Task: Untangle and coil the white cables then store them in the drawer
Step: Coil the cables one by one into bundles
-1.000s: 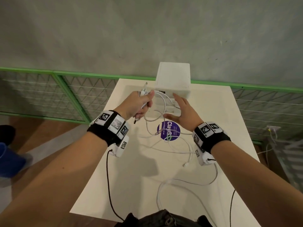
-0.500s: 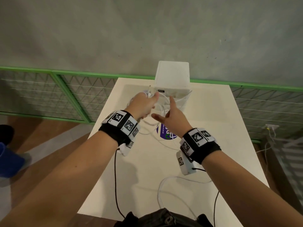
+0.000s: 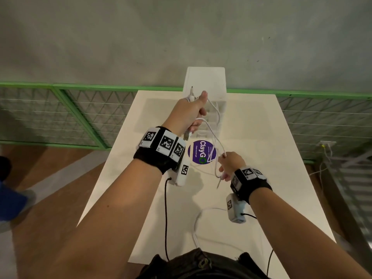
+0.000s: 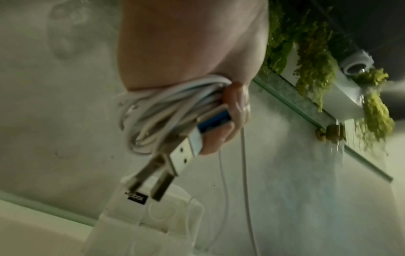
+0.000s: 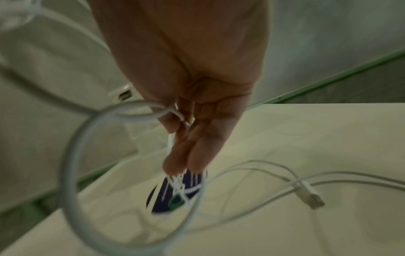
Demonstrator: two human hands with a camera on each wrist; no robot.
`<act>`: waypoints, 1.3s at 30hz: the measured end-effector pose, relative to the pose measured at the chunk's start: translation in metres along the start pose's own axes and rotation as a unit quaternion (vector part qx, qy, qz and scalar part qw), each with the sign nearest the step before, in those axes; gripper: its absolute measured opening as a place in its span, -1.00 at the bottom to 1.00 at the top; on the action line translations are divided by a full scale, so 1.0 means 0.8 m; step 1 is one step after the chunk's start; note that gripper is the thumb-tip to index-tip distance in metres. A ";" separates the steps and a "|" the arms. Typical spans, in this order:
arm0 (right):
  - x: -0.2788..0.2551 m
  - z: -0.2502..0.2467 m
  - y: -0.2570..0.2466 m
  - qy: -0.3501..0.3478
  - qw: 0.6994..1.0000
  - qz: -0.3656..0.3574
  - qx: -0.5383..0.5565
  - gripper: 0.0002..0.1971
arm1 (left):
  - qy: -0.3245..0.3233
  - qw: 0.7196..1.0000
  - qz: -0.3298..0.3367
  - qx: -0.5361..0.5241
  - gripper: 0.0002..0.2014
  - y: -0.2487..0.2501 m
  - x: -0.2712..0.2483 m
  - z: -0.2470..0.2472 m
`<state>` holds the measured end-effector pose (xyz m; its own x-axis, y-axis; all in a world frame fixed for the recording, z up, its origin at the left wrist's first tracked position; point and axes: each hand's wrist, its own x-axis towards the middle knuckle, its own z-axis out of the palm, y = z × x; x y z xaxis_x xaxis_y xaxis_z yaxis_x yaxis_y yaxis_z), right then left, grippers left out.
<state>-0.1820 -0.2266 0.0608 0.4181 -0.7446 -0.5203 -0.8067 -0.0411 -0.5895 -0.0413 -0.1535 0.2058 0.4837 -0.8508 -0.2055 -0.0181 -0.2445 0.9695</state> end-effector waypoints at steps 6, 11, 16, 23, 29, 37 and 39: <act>0.021 -0.051 -0.006 0.161 0.964 -0.075 0.197 -0.80 | -0.038 0.945 -0.037 0.323 -0.38 -0.060 -0.001 0.005; 0.017 -0.083 0.003 0.226 0.951 -0.169 0.126 -0.81 | -0.075 0.967 -0.086 0.229 -0.75 -0.080 -0.003 0.005; 0.023 -0.057 0.031 0.147 0.975 -0.149 0.068 -0.65 | -0.187 0.980 -0.027 -0.065 -0.66 -0.064 -0.020 -0.001; 0.015 -0.004 0.073 0.120 0.982 -0.138 0.056 -0.46 | -0.127 0.895 0.082 -0.420 -0.76 -0.043 -0.011 -0.008; 0.011 -0.003 0.076 0.085 0.980 -0.127 0.125 -0.11 | -0.016 0.903 0.112 -0.414 -0.75 -0.018 -0.002 -0.017; -0.004 -0.028 -0.024 0.192 0.934 -0.283 0.104 -0.04 | -0.061 0.993 0.021 -0.103 -0.74 -0.025 -0.009 -0.013; -0.007 -0.029 -0.053 0.188 0.917 -0.331 0.121 -0.03 | -0.097 0.994 0.005 -0.053 -0.71 -0.026 -0.016 -0.002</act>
<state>-0.1601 -0.2366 0.1030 0.5728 -0.7883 0.2248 -0.2925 -0.4528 -0.8423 -0.0458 -0.1364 0.1883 0.3057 -0.9293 -0.2071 0.0740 -0.1937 0.9783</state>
